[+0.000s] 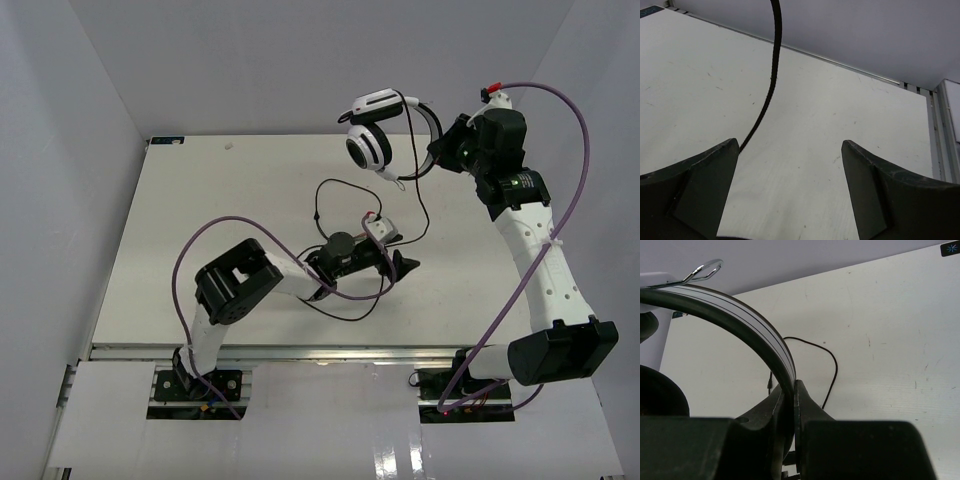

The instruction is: Wrap the headphones

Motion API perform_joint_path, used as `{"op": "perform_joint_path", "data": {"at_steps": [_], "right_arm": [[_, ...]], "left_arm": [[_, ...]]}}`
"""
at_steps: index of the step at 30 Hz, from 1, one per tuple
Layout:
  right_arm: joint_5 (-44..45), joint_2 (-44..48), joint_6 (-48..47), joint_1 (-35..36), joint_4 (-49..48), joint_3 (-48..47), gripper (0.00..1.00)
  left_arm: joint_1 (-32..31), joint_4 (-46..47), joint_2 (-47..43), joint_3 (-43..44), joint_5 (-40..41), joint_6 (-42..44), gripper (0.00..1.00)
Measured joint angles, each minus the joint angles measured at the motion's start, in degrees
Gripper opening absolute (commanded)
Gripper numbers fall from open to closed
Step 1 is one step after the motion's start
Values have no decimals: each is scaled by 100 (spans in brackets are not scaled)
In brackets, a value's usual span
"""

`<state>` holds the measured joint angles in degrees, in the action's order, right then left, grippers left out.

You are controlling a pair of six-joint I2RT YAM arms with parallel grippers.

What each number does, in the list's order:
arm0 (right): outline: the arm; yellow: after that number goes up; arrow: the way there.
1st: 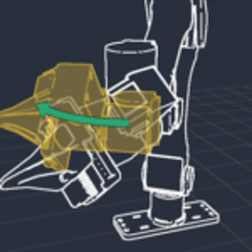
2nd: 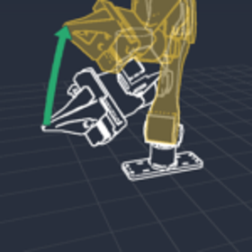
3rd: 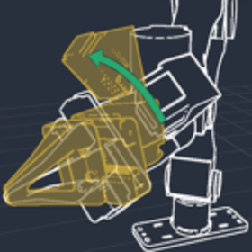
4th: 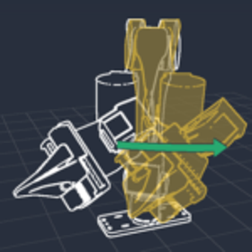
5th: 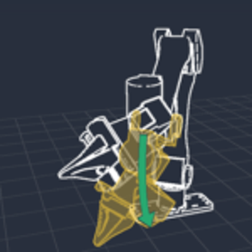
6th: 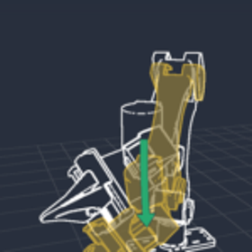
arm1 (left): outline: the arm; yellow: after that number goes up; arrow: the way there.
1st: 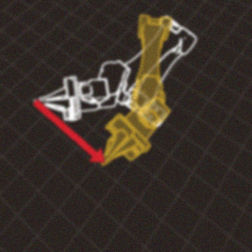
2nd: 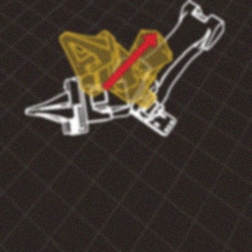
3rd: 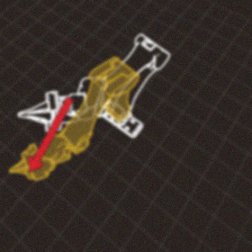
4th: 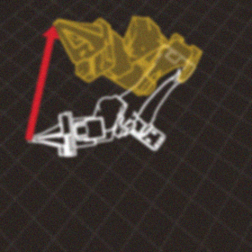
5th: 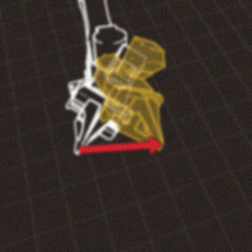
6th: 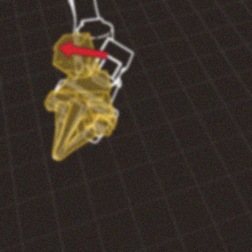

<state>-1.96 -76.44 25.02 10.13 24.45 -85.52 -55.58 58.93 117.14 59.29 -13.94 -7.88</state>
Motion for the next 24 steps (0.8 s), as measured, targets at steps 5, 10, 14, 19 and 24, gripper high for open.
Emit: {"op": "perform_joint_path", "data": {"at_steps": [5,10,14,19,24], "right_arm": [[-108,41,8,0,112,0,8],[-195,197,8,0,181,2,8],[-250,299,11,0,184,2,8],[-260,314,-18,-37,260,0,8],[-215,310,-173,-147,415,0,8]], "left_arm": [[-80,-386,759,1089,193,238,88],[-89,-687,1133,1851,227,348,47],[-85,-913,1262,1992,206,349,4],[-85,-714,1144,1352,177,307,0],[-78,-467,489,321,-49,295,0]]}}
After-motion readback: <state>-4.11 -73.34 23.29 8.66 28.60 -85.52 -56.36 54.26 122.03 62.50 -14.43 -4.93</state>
